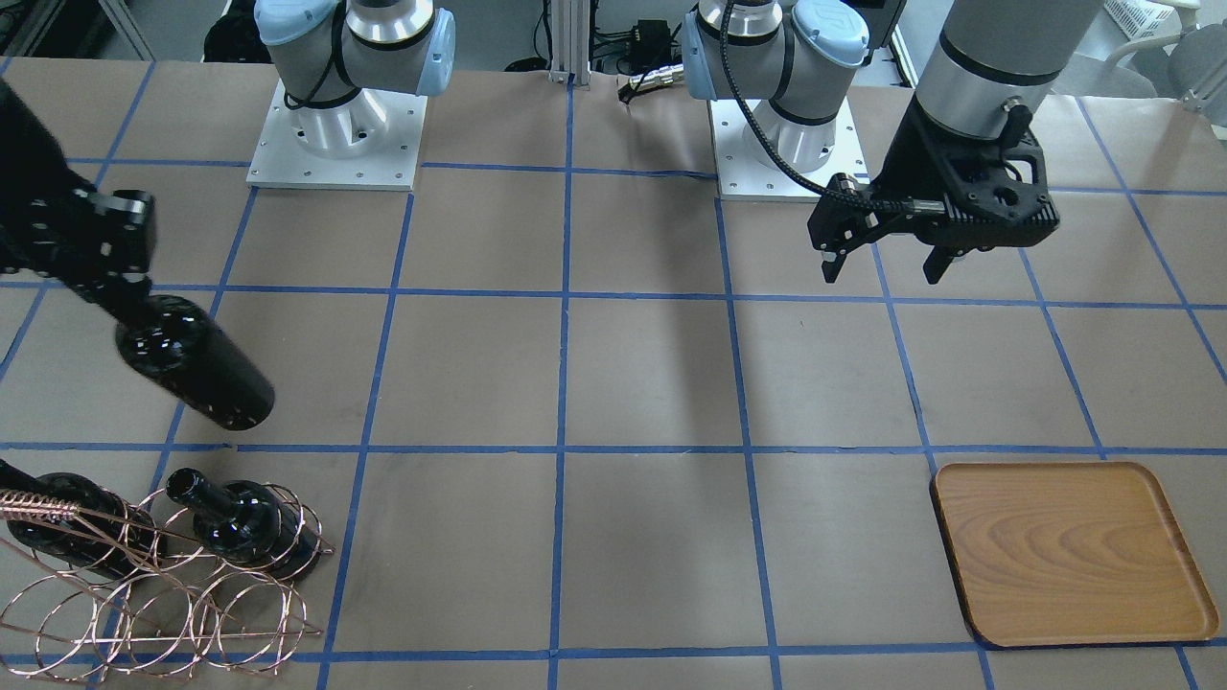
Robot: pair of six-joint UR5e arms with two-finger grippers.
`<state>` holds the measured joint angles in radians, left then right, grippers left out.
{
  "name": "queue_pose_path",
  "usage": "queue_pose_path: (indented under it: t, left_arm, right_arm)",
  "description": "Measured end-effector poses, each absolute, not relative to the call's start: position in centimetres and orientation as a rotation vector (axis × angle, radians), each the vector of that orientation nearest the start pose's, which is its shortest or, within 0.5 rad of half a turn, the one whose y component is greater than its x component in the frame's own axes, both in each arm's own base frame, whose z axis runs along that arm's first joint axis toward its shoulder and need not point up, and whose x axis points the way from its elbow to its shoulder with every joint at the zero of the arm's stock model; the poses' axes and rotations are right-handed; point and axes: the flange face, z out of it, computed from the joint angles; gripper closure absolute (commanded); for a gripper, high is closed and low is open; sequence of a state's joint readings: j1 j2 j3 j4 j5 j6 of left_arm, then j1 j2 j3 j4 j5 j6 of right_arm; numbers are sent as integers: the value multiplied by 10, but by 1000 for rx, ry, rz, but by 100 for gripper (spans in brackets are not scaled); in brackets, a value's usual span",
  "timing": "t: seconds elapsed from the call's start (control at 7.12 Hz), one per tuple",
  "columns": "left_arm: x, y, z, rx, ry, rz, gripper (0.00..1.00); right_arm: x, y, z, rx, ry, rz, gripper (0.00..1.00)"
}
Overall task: Take wine from basket and place on tray
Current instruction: 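Close the right gripper on the bottle neck and lift it from the rack, then carry the bottle with the right gripper toward the table center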
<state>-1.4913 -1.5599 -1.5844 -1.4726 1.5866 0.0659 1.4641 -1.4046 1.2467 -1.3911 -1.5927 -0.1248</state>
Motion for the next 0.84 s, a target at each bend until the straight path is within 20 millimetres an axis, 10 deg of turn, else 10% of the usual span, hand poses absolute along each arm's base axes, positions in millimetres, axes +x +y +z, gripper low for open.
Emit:
queue_pose_path:
  t: [0.84]
  left_arm:
    - [33,-518,506,87,3096,-167,0]
  right_arm:
    - [308,-498,468,219,3146,23,90]
